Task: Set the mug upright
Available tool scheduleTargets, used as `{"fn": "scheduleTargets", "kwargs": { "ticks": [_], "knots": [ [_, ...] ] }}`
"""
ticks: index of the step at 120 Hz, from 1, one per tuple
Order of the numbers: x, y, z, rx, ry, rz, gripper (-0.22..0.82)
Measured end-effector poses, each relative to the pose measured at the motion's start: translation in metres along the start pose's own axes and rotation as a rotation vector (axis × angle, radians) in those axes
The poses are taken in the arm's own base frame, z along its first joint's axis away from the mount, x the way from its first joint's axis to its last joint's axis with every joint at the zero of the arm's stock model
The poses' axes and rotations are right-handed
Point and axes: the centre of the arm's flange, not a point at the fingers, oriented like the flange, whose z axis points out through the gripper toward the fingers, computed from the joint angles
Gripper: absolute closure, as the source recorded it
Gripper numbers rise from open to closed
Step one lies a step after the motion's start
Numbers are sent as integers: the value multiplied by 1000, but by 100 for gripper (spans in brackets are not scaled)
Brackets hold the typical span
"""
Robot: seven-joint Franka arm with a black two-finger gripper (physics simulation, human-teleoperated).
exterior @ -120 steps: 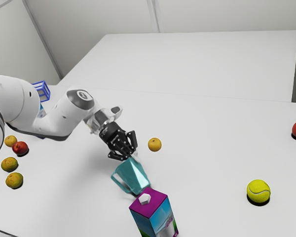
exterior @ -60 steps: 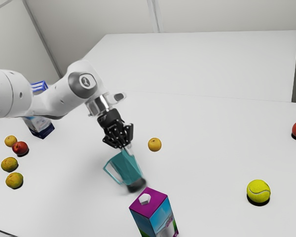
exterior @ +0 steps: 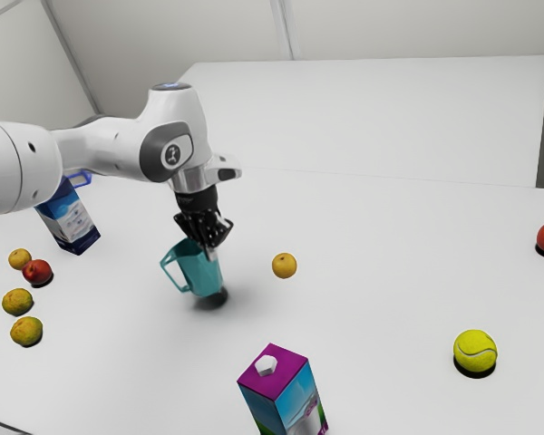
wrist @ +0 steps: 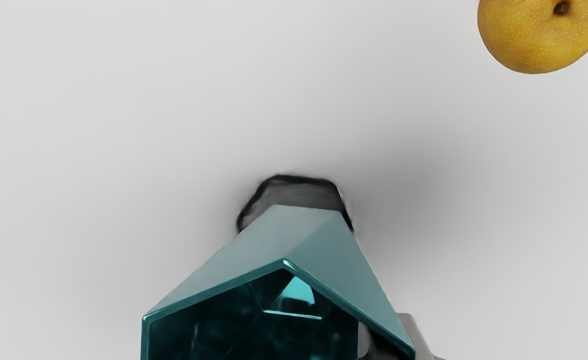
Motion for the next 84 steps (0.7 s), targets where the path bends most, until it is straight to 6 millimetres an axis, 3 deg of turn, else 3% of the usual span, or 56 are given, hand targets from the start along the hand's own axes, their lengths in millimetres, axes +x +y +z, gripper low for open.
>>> {"fn": "scheduleTargets", "kwargs": {
  "ticks": [34,84],
  "knots": [
    [8,-4,-2,56,56,20,79],
    [21,-4,22,55,55,21,79]
  ]
}}
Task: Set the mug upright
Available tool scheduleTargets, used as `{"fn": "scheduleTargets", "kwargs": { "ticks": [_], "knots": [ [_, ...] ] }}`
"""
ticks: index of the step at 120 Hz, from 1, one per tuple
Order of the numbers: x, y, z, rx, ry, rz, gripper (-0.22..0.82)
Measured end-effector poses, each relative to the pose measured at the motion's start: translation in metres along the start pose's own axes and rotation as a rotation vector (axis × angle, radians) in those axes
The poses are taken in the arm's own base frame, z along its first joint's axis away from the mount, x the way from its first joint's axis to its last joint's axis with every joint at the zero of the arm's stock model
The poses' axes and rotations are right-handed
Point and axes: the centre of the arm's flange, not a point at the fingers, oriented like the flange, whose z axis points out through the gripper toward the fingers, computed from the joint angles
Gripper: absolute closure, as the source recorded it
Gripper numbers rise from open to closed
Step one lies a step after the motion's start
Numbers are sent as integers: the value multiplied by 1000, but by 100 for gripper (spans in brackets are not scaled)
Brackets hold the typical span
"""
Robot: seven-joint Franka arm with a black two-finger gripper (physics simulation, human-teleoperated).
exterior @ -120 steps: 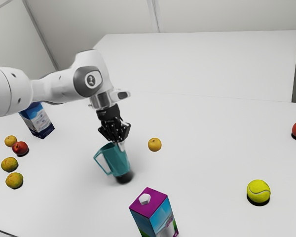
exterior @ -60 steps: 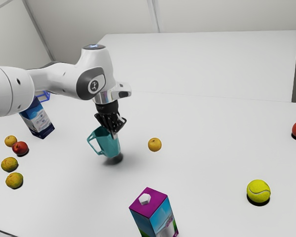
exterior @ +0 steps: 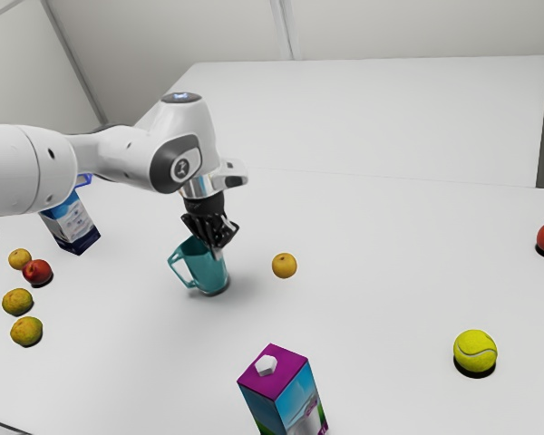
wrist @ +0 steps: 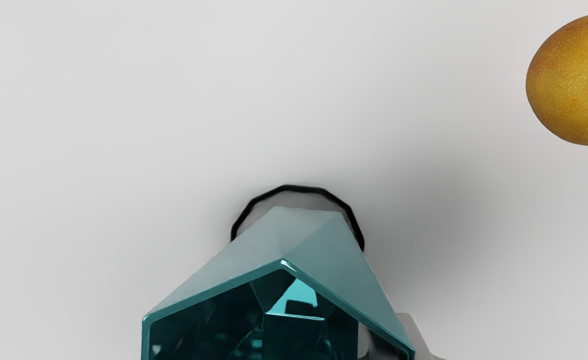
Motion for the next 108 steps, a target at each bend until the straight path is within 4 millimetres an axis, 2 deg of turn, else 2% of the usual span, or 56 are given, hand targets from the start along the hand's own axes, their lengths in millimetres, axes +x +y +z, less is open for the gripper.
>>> {"fn": "scheduleTargets", "kwargs": {
  "ticks": [6,29,47,76,90,108],
  "knots": [
    [0,0,0,-1,1,-1,78],
    [-2,3,-5,-32,10,-18,36],
    [-6,3,-24,-33,40,-23,18],
    [-18,13,-70,-25,118,-4,6],
    [-16,11,-103,-17,181,-6,3],
    [-11,5,-133,-4,234,-10,2]
  ]
}}
